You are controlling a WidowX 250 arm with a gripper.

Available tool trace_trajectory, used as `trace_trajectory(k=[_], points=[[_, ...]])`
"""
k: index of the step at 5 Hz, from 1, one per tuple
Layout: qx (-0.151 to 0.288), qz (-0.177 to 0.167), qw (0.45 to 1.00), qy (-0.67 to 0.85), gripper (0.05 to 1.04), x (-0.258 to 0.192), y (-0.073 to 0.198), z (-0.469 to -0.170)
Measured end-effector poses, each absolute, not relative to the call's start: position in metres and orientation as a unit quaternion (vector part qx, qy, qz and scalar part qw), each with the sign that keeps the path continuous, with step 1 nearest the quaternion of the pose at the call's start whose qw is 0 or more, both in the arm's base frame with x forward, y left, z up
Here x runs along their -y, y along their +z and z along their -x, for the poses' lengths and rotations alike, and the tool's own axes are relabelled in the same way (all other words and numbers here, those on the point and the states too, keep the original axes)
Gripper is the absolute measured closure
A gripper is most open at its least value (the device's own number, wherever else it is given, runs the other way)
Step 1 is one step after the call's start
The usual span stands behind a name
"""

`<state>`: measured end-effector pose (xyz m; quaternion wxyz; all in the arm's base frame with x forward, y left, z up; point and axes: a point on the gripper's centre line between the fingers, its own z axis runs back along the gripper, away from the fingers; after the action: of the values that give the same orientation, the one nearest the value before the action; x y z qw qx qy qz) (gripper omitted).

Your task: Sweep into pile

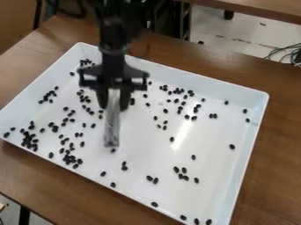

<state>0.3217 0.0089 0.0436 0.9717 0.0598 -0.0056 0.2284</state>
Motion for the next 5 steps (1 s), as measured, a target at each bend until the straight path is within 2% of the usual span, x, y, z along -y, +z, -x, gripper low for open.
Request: trace_trajectory(k=[1,2,3,4,5], points=[[0.025,-0.069,0.981,0.182,0.731,-0.047,0.05,-0.326],[0.062,-0.057,0.983,0.163,0.731,-0.084,0.048,-0.332],[0.072,-0.036,0.985,0.154,0.731,-0.075,0.045,-0.334],[0.075,-0.025,0.989,0.126,0.731,-0.039,0.057,-0.329],[0.083,-0.003,0.994,0.067,0.731,0.019,0.063,-0.324]])
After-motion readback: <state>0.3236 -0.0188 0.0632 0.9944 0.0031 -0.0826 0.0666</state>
